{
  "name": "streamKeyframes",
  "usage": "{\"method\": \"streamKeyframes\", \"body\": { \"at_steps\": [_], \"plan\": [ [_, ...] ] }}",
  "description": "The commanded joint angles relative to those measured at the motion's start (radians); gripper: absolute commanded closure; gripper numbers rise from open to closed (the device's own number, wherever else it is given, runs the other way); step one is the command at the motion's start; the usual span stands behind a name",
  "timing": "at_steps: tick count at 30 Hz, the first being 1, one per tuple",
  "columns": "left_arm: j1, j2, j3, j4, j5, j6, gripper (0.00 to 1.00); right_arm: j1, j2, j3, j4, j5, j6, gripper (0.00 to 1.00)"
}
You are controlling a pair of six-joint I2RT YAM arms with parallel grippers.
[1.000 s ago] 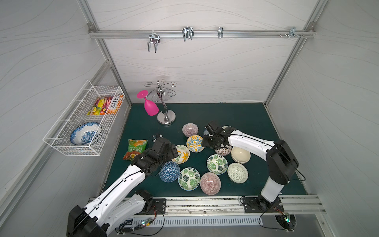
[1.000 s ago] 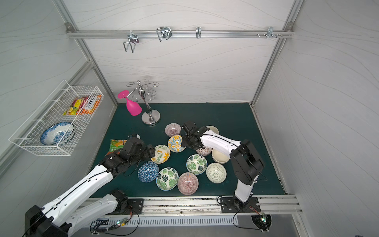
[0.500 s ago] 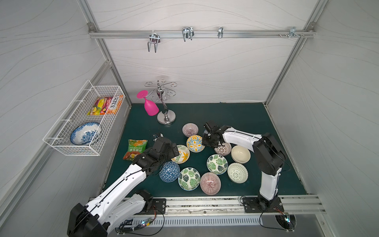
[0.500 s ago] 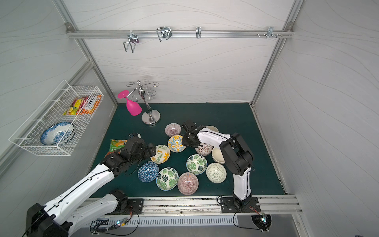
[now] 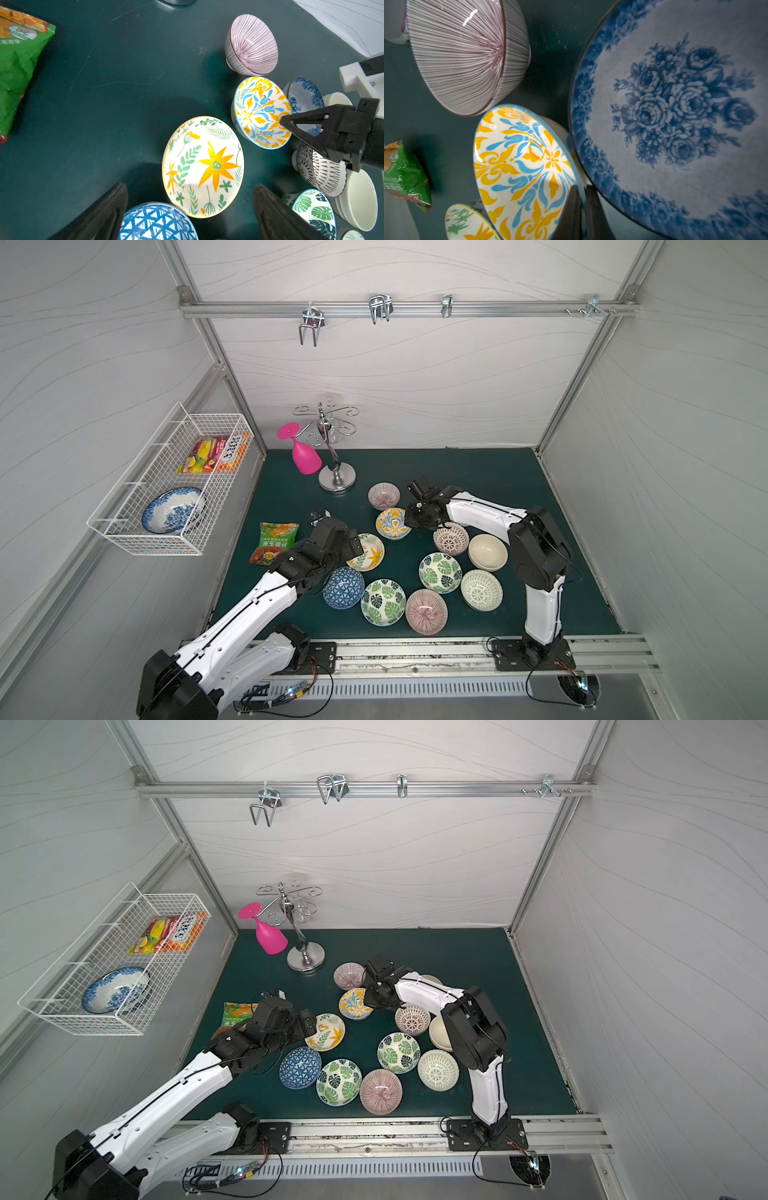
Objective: Stack the bowls
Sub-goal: Move the bowl to the center of the board.
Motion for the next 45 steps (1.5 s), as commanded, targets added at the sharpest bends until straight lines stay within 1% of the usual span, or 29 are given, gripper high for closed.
{"method": "streamKeyframes", "body": {
  "at_steps": [1,8,15,16,19,21,22,25,30,33,38,42,45],
  "plan": [
    [-0.005,0.005,0.004,0.035,-0.016,-0.007,0.01,-0.016,0.031,0.036,-0.054,0.038,-0.023,1.00],
    [-0.005,0.004,-0.001,0.041,-0.016,-0.009,0.01,-0.059,0.070,0.089,-0.053,0.012,-0.048,1.00],
    [-0.005,0.007,0.001,0.038,-0.016,-0.009,0.01,-0.058,0.080,0.108,-0.048,-0.006,-0.056,1.00],
    [-0.006,0.008,0.002,0.039,-0.016,-0.009,0.01,-0.056,0.079,0.107,-0.048,-0.010,-0.056,0.99],
    [-0.004,0.015,0.005,0.036,-0.013,-0.007,0.01,-0.055,0.064,0.105,-0.059,-0.018,-0.061,0.79],
    [-0.005,0.019,0.009,0.035,-0.012,-0.006,0.00,-0.053,0.035,0.099,-0.069,-0.017,-0.063,0.64],
    [-0.006,0.018,0.010,0.033,-0.012,-0.007,0.00,-0.053,0.022,0.098,-0.075,-0.013,-0.063,0.59],
    [-0.006,0.008,0.004,0.033,-0.013,-0.011,0.00,-0.052,-0.023,0.108,-0.103,0.000,-0.075,0.53],
    [-0.005,0.014,0.009,0.042,0.001,-0.002,0.00,-0.058,-0.104,0.128,-0.154,0.026,-0.103,0.50],
    [-0.006,0.030,0.035,0.028,-0.001,0.002,0.00,-0.077,-0.147,0.132,-0.180,0.024,-0.119,0.49],
    [-0.006,0.077,0.078,0.040,-0.022,0.046,0.00,-0.158,-0.261,0.071,-0.184,-0.011,-0.144,0.49],
    [-0.004,0.206,0.176,0.000,-0.018,0.100,0.00,-0.244,-0.366,-0.012,-0.212,-0.054,-0.177,0.49],
    [-0.001,0.268,0.188,0.024,0.008,0.109,0.00,-0.309,-0.456,-0.095,-0.229,-0.067,-0.199,0.49]
  ]
}}
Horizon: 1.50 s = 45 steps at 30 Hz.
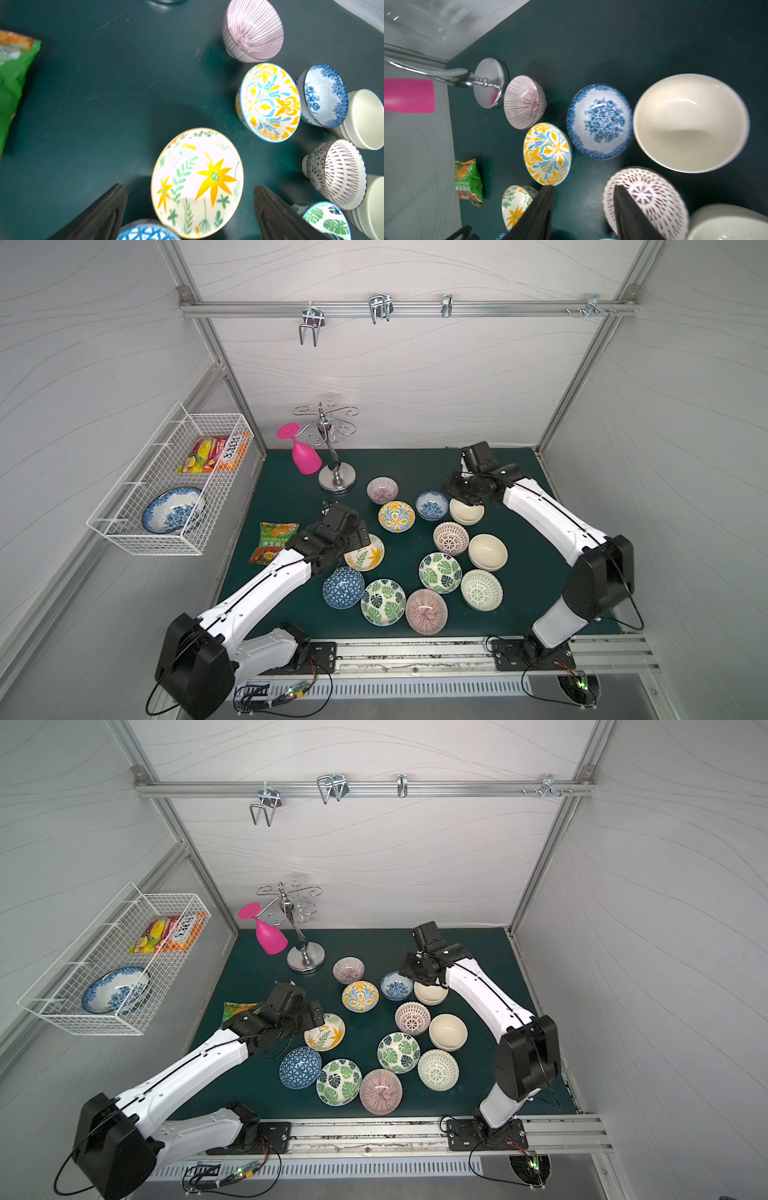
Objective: Stack the bowls
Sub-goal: Move the bowl to the center of the board, then pick up the bowl from the center of the board.
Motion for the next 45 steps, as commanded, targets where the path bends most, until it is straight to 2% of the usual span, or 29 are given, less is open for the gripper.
{"method": "streamKeyframes", "body": {
  "at_steps": [1,4,7,14,19,24,30,45],
  "plan": [
    [0.001,0.046,0.042,0.021,0.018,0.039,0.00,-0.063,-0.094,-0.089,-0.064,-0.043,-0.043,0.49],
    [0.003,0.073,0.055,0.000,0.002,0.024,0.01,-0.112,-0.172,-0.189,-0.037,-0.095,-0.045,0.49],
    [0.021,0.078,0.055,-0.038,-0.030,-0.023,0.01,-0.075,-0.204,-0.229,-0.032,-0.115,-0.043,0.49],
    [0.192,-0.025,-0.084,0.034,0.120,-0.098,0.03,0.239,-0.093,-0.167,0.016,-0.058,0.036,0.50],
    [0.195,-0.103,-0.132,0.063,0.118,-0.106,0.03,0.399,0.085,-0.075,0.051,-0.065,0.067,0.50],
    [0.196,-0.143,-0.159,0.078,0.117,-0.106,0.03,0.492,0.224,0.009,0.096,-0.096,0.084,0.50],
    [0.198,-0.122,-0.151,0.080,0.130,-0.101,0.03,0.537,0.349,0.090,0.086,-0.111,0.085,0.51],
    [0.200,-0.122,-0.160,0.098,0.142,-0.096,0.04,0.542,0.444,0.148,0.046,-0.064,0.065,0.58]
  ]
}}
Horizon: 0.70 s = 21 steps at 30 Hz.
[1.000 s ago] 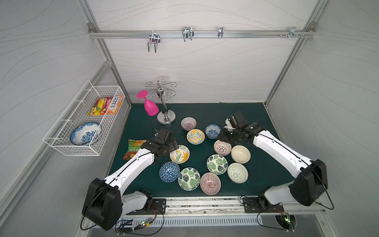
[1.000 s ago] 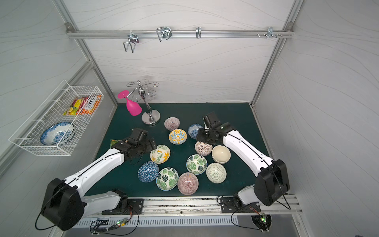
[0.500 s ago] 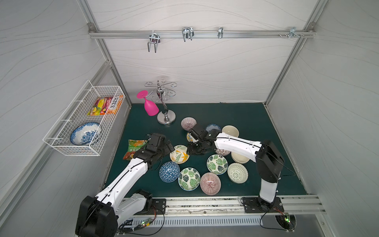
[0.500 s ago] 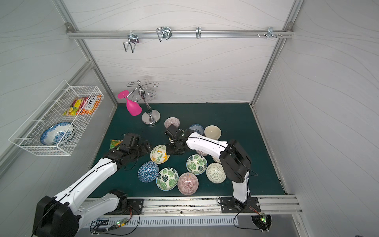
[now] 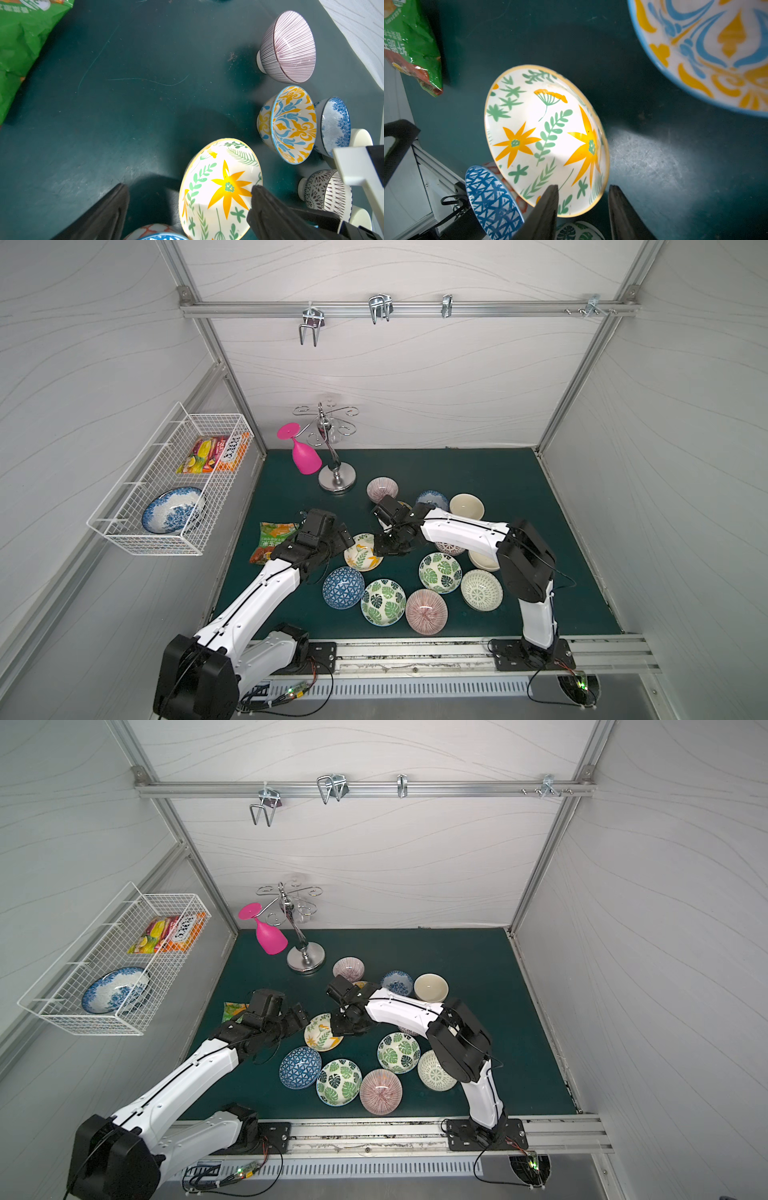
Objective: Stack the bowls
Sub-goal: Pick up the bowl from the center of the board.
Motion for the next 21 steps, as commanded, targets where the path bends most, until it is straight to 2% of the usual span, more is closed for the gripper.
{"method": "streamKeyframes", "body": {
  "at_steps": [1,10,14,18,21],
  "plan": [
    [0.003,0.003,0.001,0.044,0.008,0.003,0.04,0.001,0.036,0.030,-0.030,0.025,-0.015,0.59],
    [0.003,0.004,-0.002,0.052,0.011,0.005,0.04,-0.011,0.086,0.072,-0.041,0.046,-0.022,0.71],
    [0.003,0.004,-0.003,0.056,0.011,0.007,0.05,-0.011,0.086,0.076,-0.042,0.052,-0.024,0.82],
    [0.003,0.006,-0.003,0.058,0.013,0.006,0.05,-0.013,0.070,0.079,-0.039,0.044,-0.029,0.98],
    [0.003,0.009,-0.003,0.059,0.013,0.007,0.05,-0.014,0.057,0.091,-0.047,0.024,-0.036,1.00]
  ]
}}
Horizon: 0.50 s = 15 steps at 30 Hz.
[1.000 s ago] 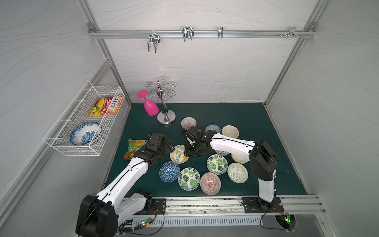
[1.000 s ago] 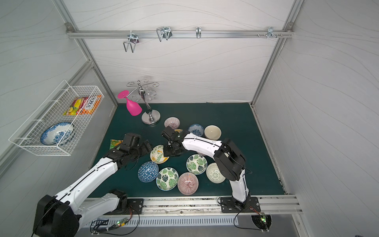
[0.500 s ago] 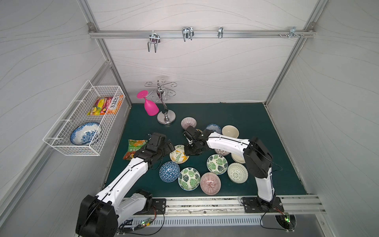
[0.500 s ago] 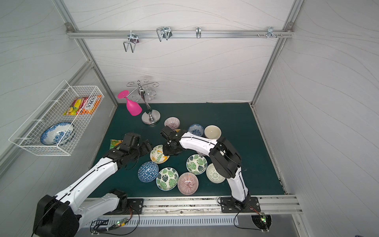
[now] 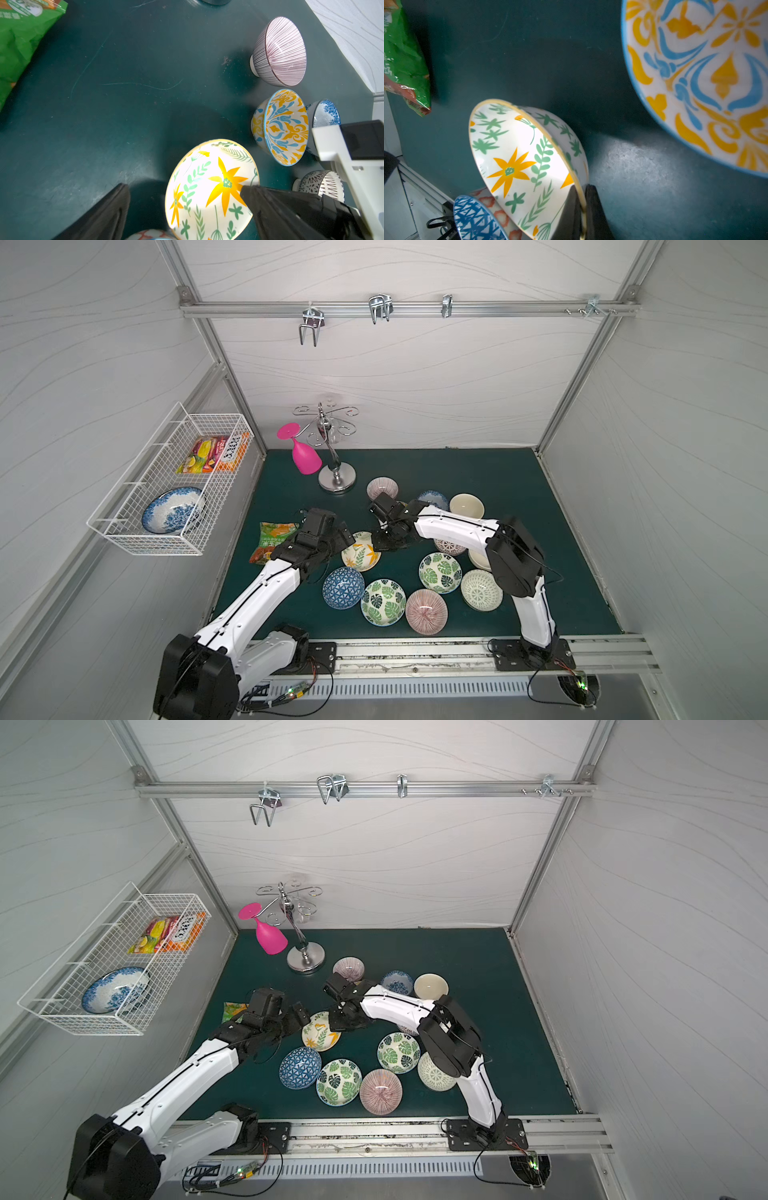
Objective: Stack the bowls
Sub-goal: Pick up the bowl from the center of the board.
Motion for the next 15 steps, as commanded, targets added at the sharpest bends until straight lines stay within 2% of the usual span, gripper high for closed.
{"method": "streamKeyframes", "body": {
  "at_steps": [1,15],
  "plan": [
    [0.003,0.007,0.000,0.033,0.008,0.005,0.05,-0.002,-0.024,0.021,-0.042,-0.011,-0.016,1.00],
    [0.003,-0.014,-0.010,0.034,0.000,0.000,0.05,-0.086,-0.162,0.045,-0.062,0.001,-0.018,1.00]
  ]
}}
